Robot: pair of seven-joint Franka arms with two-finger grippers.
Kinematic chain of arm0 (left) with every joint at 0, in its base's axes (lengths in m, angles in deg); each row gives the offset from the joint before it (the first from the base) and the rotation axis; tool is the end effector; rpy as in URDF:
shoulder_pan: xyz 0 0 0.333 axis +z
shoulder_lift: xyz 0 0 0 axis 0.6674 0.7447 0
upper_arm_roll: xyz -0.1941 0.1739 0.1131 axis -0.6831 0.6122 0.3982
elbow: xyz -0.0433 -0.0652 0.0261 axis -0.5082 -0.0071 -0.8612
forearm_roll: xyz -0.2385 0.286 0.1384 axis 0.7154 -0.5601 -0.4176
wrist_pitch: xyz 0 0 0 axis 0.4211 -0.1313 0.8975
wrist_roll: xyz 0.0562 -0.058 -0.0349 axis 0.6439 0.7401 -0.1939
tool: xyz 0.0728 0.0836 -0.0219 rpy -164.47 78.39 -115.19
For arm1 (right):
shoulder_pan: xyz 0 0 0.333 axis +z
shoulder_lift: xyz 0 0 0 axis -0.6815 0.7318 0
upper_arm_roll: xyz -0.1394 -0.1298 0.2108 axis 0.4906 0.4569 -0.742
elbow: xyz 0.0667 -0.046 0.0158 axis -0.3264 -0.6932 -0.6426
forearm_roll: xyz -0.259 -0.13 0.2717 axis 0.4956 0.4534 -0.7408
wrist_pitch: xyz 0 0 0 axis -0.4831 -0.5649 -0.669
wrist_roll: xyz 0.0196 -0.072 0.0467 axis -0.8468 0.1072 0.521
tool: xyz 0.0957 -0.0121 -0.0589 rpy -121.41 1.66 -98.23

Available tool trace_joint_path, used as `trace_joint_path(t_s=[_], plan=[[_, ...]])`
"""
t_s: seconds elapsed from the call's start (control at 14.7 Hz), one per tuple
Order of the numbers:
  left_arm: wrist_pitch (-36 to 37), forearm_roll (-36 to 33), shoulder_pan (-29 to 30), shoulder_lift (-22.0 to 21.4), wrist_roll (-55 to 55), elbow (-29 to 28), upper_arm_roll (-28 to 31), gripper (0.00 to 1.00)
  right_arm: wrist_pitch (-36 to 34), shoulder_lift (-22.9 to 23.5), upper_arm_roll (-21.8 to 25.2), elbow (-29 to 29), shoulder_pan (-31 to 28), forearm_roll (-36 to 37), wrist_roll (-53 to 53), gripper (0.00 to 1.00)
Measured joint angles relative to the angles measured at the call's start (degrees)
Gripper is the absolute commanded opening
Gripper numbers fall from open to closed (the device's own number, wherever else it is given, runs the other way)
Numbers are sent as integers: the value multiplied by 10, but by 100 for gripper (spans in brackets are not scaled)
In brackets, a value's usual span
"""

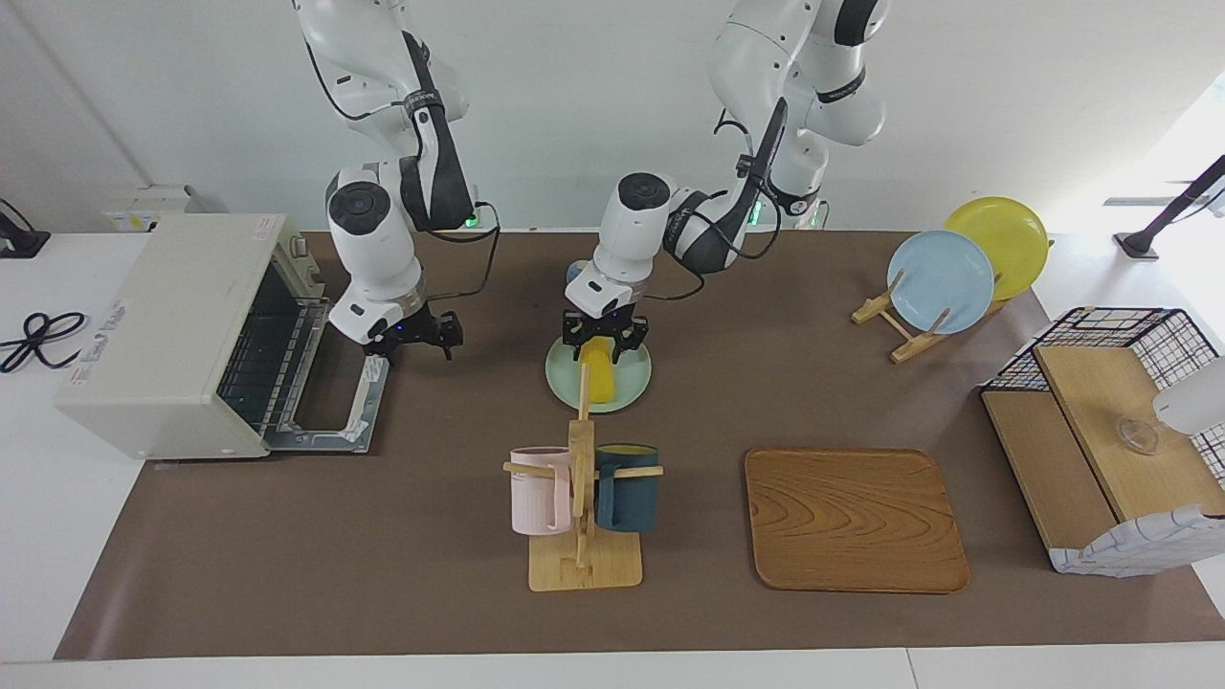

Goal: Put corn in oven

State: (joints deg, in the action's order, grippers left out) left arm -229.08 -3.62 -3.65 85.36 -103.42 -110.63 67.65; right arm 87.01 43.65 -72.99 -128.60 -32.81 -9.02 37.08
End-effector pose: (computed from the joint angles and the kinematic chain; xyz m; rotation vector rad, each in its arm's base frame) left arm 0.4192 -0.4584 0.2800 2.9189 -0.0644 0.1620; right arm 0.5184 0.0868 0.3135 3.0928 0.2196 -0.0470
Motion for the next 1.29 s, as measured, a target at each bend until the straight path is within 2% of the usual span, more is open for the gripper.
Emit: trace_joint_path(t_s=[0.14,0.34,0.54,0.75,0.95,1.29], plan=[[2,0,0,-1,0,0,1,100,-17,0,-4,13,8,-2,-2,100],[33,0,14,-21,3,5,6,100,-50,0,-7,41,19,-46,-12,100],[107,0,56,-75,36,11,8,100,-109,1,-5,91,16,-60,-13,100],[202,0,113,-127,82,33,10,100,-123,4,-7,112,22,-60,-15,100],[279,0,177,-149,131,72,12,100,-124,8,-12,126,72,-56,-77,100],[355,0,279,-184,208,107,13,100,-163,27,-18,206,174,-33,-236,100]])
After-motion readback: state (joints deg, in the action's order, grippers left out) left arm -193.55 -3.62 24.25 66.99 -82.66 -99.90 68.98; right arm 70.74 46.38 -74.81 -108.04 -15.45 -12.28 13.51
